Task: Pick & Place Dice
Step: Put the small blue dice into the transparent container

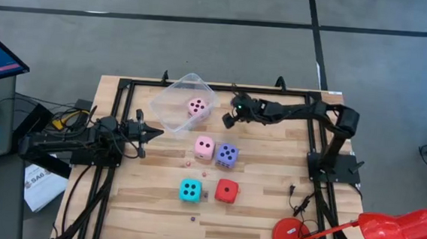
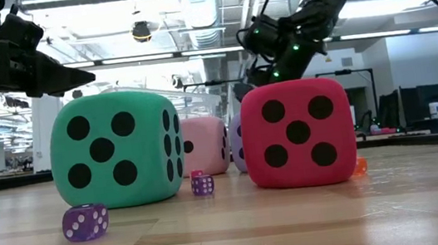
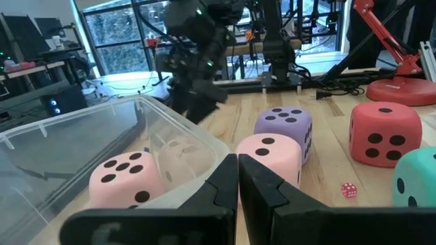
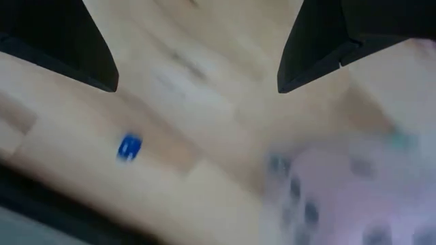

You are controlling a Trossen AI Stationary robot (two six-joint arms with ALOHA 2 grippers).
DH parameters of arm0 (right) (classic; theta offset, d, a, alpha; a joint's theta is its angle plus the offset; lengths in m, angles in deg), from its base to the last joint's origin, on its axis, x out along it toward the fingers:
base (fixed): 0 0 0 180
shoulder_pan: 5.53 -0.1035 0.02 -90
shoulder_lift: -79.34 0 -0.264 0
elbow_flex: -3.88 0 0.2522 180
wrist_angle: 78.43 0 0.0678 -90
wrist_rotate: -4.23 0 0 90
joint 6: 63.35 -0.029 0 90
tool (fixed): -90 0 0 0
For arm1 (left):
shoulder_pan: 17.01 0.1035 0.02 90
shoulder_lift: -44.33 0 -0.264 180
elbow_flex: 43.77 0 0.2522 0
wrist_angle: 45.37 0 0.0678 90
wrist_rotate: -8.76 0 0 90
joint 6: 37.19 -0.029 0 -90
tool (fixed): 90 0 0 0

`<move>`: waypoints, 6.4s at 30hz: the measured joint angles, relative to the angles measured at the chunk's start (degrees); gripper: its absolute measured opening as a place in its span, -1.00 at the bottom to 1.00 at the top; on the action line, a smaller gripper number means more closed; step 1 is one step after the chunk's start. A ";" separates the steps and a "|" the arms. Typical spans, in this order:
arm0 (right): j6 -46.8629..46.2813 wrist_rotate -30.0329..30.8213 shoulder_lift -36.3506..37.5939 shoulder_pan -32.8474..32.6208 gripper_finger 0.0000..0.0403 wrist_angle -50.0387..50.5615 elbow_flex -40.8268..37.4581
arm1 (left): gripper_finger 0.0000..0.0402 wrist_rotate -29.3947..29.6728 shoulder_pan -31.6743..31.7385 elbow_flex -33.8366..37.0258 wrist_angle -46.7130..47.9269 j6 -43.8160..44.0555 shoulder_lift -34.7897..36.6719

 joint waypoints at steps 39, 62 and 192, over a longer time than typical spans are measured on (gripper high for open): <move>6.24 -6.50 -0.29 9.33 0.77 4.78 8.77 | -0.99 -0.11 0.00 0.00 -0.01 0.01 0.01; 7.82 -9.30 -11.88 11.18 0.64 18.18 21.06 | -0.99 -0.24 -0.01 0.00 -0.01 0.01 0.01; 62.33 -19.85 -23.53 15.18 -0.67 34.47 33.97 | -0.99 -0.09 -0.02 0.00 -0.23 -0.01 0.01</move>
